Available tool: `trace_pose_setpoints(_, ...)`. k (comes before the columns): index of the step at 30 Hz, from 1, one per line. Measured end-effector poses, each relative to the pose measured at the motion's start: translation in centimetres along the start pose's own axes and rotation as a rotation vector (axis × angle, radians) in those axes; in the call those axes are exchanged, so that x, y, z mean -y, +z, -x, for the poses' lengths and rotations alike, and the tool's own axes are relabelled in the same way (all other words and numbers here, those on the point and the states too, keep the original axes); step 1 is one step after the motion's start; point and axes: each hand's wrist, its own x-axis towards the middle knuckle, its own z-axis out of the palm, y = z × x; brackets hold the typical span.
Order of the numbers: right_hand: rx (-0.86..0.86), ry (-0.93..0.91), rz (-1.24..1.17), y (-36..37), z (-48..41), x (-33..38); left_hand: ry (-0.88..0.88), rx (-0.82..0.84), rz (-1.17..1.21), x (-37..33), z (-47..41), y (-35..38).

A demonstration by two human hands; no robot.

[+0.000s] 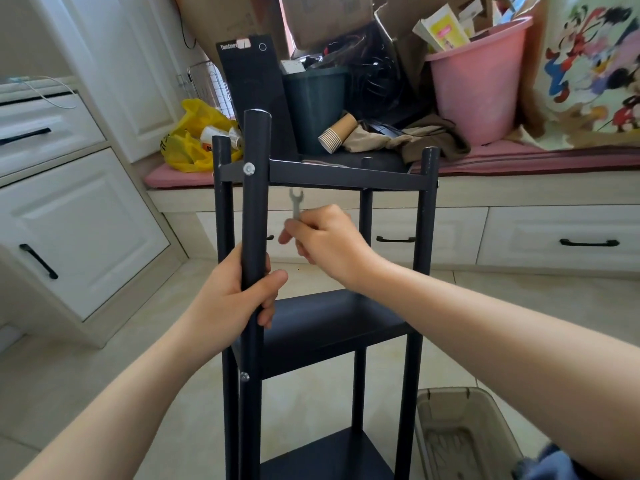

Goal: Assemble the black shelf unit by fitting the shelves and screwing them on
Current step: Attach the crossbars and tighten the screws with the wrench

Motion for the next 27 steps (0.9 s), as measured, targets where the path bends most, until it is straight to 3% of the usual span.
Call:
trace_pose_setpoints(3,0.057,0.037,0.053,-1.7,1.1,-1.0,-0.003,-0.008,0.008,0.1,-0.1,0.1)
trace_pose_setpoints(9,-0.009,0.152,0.195,-6.2,2.2,-3.3,-0.004,-0.022,0.02,0.1,-0.2,0.1)
trace_pose_setpoints(14,-0.055,0.297,0.314,-9.6,2.7,-5.5,-0.042,-0.157,0.085,1.0,0.0,0.1)
trace_pose_setpoints(19,-0.217,0.315,0.434,-12.2,3.2,-6.4,-0.073,-0.289,0.085,2.1,-0.2,-0.7)
trace_pose_setpoints(22,-0.218,0.342,0.385,-12.9,3.2,-6.4,-0.08,-0.279,0.115,2.5,-0.4,-1.4)
trace_pose_setpoints(27,-0.125,0.401,0.107,-11.8,3.1,-5.1,-0.089,-0.269,0.136,3.0,-0.8,-2.0)
